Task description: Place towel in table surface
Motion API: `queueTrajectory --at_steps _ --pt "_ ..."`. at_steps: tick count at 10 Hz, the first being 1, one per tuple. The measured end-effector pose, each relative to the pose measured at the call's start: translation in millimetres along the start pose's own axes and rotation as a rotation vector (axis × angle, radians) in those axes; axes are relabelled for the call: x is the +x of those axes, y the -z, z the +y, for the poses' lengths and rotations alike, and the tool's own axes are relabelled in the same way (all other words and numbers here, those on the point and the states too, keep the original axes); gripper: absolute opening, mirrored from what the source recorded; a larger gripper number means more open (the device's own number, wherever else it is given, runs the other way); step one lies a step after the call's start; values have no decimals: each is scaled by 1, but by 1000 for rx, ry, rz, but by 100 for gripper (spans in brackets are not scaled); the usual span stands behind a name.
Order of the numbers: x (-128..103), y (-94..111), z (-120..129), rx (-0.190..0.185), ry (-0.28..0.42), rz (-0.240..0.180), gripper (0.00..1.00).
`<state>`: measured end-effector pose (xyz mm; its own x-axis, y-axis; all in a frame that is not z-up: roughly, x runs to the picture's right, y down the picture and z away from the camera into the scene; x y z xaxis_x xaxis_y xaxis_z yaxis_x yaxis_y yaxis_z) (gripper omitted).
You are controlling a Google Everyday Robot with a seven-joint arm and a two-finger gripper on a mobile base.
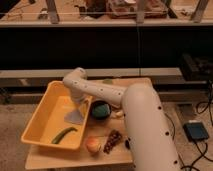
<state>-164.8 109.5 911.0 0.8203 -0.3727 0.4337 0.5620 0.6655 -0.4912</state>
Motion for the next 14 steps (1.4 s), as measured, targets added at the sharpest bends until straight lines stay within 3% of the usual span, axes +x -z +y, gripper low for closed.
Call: queueTrajectory --at_steps 4,7,9,11,14 --pt "-2 -1 4 12 3 -35 37" --pt "-1 17 0 49 16 -21 6" --pt "3 43 -4 84 22 -1 0" --pt "8 84 -9 134 28 23 0" --pt "33 163 -10 233 21 68 0"
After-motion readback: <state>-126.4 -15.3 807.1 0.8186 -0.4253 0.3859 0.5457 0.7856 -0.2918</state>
